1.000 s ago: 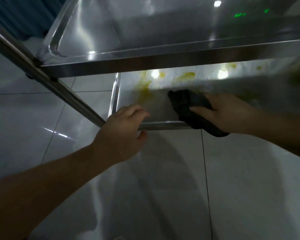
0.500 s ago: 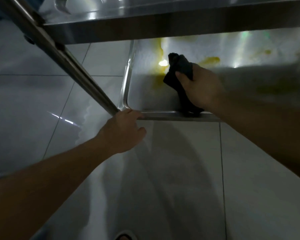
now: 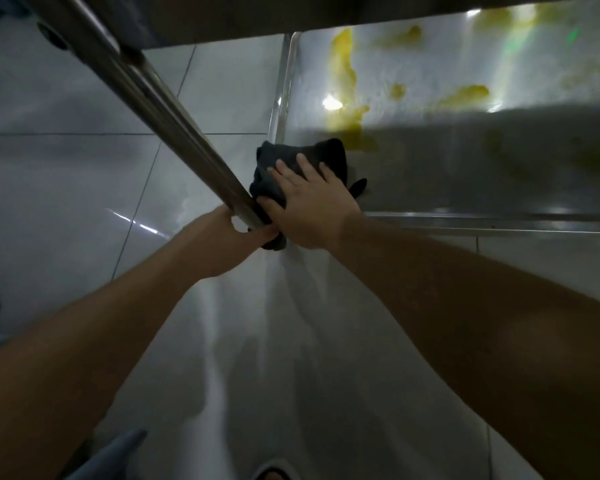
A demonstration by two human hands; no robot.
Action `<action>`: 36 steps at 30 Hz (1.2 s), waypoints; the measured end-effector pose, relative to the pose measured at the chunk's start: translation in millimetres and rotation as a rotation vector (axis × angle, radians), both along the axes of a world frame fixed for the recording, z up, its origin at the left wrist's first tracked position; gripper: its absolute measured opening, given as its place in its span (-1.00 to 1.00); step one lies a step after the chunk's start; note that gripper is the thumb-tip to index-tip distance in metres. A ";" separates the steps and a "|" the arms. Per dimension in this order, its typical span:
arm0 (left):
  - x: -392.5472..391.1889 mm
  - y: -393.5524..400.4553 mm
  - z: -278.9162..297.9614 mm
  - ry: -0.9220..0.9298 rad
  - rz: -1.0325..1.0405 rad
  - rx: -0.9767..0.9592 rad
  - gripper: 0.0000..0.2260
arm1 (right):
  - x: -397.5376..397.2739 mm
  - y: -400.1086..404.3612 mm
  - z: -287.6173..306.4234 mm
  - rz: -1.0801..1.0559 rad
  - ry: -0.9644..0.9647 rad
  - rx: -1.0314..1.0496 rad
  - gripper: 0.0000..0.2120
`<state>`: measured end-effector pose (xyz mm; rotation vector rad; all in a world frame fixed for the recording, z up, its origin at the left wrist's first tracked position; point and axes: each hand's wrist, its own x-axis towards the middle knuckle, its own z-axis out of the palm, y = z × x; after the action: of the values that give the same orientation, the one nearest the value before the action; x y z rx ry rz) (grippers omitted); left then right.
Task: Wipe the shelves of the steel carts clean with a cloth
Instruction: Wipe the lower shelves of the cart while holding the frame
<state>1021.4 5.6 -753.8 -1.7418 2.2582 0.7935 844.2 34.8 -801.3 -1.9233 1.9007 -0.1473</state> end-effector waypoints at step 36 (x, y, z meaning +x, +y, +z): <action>-43.2 -0.4 -8.5 1.136 0.556 -0.212 -0.86 | -110.6 83.6 -15.0 -0.066 0.118 -0.070 -0.34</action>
<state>978.3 5.1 -762.3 -2.4576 2.4438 2.1748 733.6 118.4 -816.3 -1.9545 2.0629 -0.1242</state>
